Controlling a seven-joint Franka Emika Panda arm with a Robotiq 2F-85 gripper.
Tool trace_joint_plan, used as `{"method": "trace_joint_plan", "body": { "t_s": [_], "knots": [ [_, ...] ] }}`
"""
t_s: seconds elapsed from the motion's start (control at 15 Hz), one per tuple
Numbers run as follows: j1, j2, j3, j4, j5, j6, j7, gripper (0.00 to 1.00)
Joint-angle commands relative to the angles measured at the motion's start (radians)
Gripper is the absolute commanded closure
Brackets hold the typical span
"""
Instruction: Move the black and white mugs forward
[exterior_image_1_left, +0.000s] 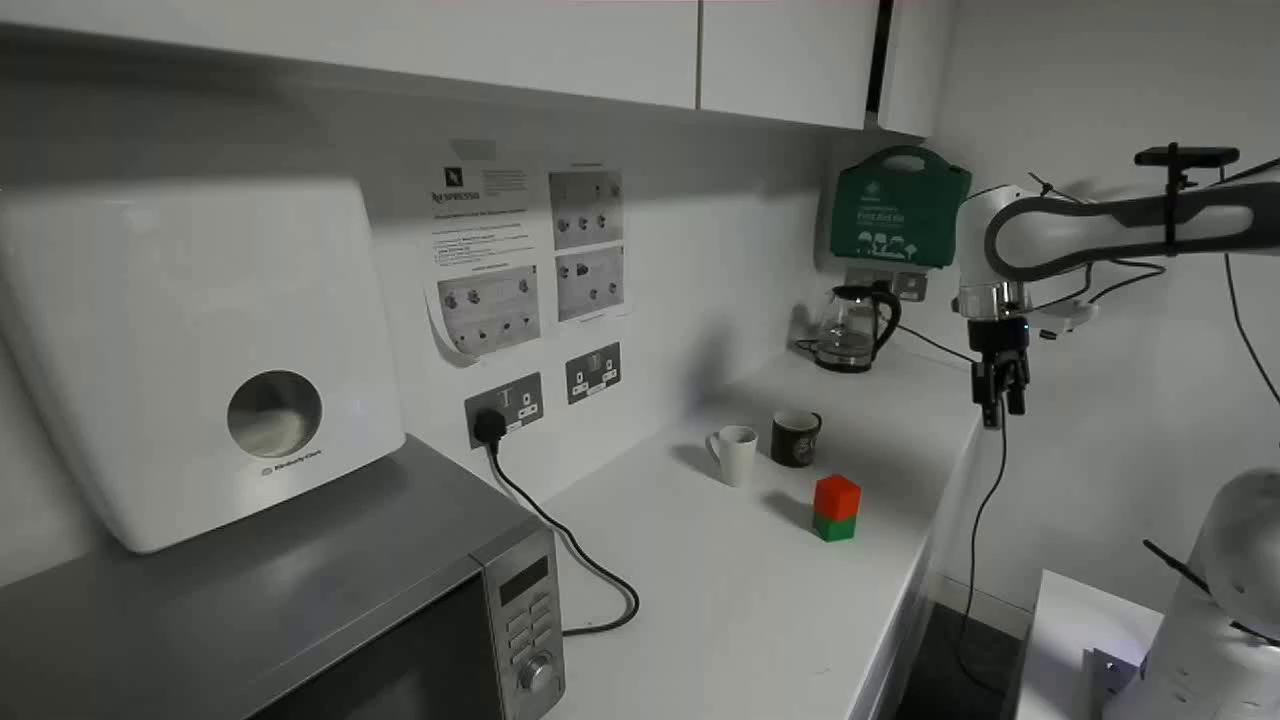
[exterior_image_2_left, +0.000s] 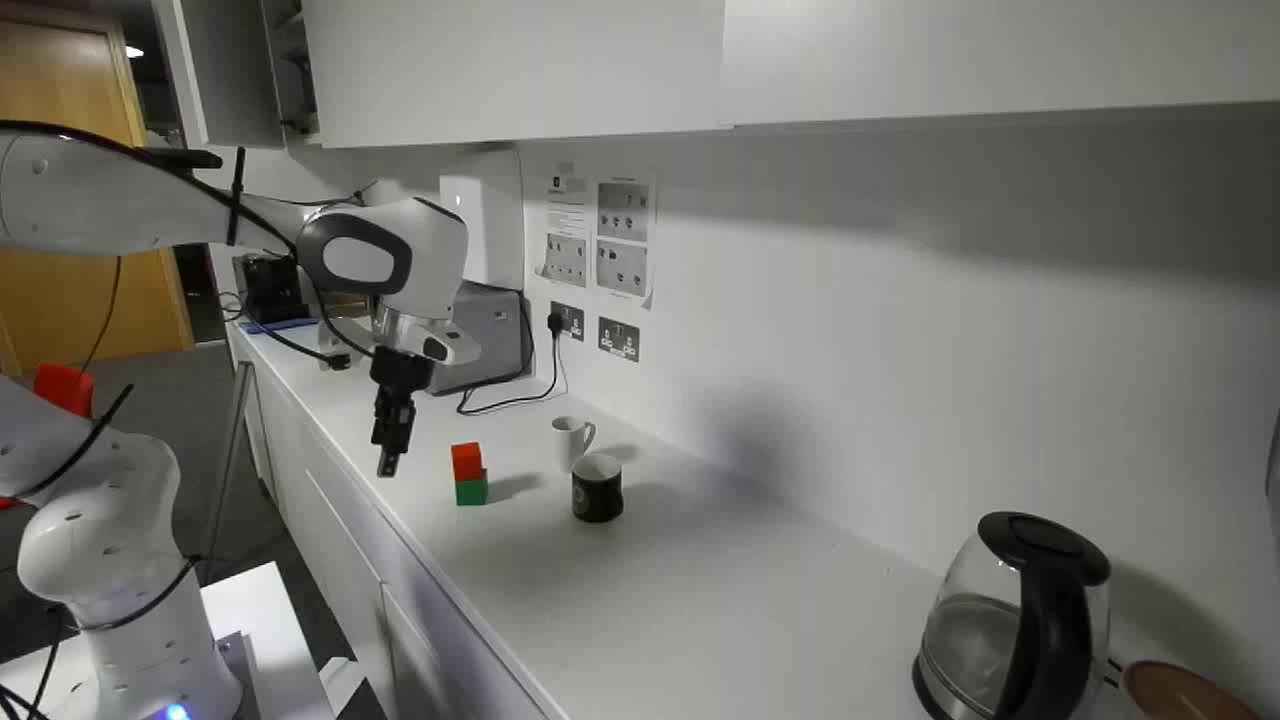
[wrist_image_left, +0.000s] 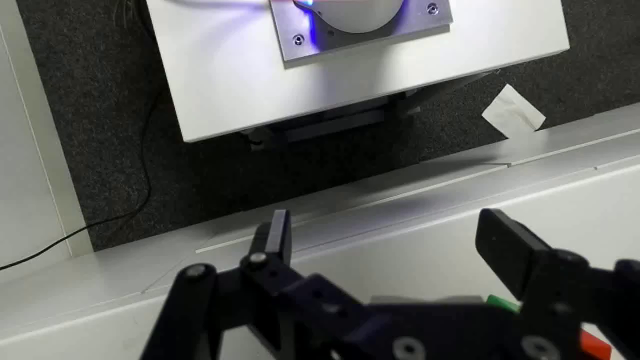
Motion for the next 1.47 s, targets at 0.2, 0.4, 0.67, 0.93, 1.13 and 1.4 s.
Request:
{"method": "trace_joint_plan", "body": {
  "t_s": [0.2,0.4,0.67,0.93,1.13,1.4],
  "knots": [
    [-0.004,0.001,0.003,0.001,0.001,-0.001,-0.002,0.00],
    [0.016,0.007,0.006,0.005,0.045,0.050,-0.006,0.00],
    [0.061,0.016,0.022,0.007,0.144,0.221,-0.016,0.00],
    [0.101,0.066,0.047,0.017,0.202,0.416,-0.025,0.00],
    [0.108,0.119,0.071,0.024,0.222,0.559,0.025,0.00],
    [0.097,0.194,0.102,0.033,0.238,0.757,0.122,0.00]
  ]
}}
